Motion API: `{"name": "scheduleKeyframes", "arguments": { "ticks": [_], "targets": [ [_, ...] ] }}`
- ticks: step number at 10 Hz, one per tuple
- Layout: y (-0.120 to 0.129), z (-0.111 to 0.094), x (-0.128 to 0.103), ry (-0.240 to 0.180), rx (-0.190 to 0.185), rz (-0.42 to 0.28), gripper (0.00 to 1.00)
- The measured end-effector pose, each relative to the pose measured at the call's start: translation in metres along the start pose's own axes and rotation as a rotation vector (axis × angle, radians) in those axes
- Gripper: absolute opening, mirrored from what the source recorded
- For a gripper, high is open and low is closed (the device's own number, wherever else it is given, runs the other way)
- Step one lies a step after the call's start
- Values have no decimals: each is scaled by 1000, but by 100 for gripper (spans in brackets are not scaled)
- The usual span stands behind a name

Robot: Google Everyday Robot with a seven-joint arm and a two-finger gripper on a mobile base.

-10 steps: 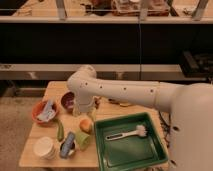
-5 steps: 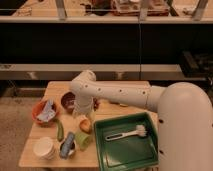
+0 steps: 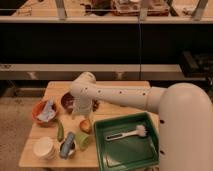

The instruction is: Place apple in purple bowl

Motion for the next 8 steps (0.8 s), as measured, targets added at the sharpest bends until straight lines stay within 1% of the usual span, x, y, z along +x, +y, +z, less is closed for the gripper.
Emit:
{"name": "scheduleKeyframes", "arguments": {
  "ticks": [2,5,8],
  "targets": [
    [-2,8,-4,15,-11,-25,65],
    [-2,15,-9,45,-32,-61,65],
    [4,26,-7,59,-53,-66,65]
  ]
}}
